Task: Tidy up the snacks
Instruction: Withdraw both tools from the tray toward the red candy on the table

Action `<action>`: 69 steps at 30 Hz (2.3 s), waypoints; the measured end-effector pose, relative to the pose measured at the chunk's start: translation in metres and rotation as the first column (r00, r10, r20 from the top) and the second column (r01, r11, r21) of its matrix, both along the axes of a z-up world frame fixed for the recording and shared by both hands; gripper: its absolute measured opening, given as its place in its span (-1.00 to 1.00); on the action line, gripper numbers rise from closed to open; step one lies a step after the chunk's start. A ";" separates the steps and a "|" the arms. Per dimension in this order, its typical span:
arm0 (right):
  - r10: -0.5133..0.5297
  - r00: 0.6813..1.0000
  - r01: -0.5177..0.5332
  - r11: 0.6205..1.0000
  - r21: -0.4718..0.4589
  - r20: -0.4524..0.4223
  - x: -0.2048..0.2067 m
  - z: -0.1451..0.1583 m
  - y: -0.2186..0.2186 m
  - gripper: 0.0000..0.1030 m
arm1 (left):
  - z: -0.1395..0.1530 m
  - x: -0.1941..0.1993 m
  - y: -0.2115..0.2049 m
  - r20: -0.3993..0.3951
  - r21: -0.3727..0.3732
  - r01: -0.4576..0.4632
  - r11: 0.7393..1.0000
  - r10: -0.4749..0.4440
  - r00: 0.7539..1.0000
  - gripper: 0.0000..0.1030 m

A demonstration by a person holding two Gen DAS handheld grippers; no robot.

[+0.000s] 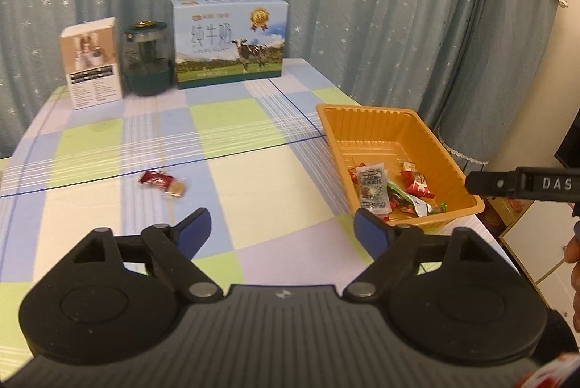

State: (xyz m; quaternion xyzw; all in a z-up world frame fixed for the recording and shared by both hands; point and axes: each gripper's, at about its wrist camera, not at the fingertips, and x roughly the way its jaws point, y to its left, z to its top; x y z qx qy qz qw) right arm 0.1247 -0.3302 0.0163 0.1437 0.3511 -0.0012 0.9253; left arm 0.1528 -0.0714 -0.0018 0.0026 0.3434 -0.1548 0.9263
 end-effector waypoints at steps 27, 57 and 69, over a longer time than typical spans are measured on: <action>0.203 0.979 -0.203 0.978 -0.035 -0.011 -0.012 -0.002 0.100 0.52 | 0.012 -0.042 0.095 0.003 0.045 -0.186 0.982 0.186 0.983 0.79; 0.279 0.960 -0.278 0.960 -0.031 0.010 0.067 -0.040 0.158 0.51 | -0.030 0.033 0.137 -0.018 0.060 -0.295 0.954 0.296 0.955 0.79; 0.312 0.950 -0.312 0.950 -0.024 -0.005 0.129 -0.089 0.190 0.18 | -0.082 0.095 0.155 -0.019 0.064 -0.341 0.938 0.343 0.939 0.79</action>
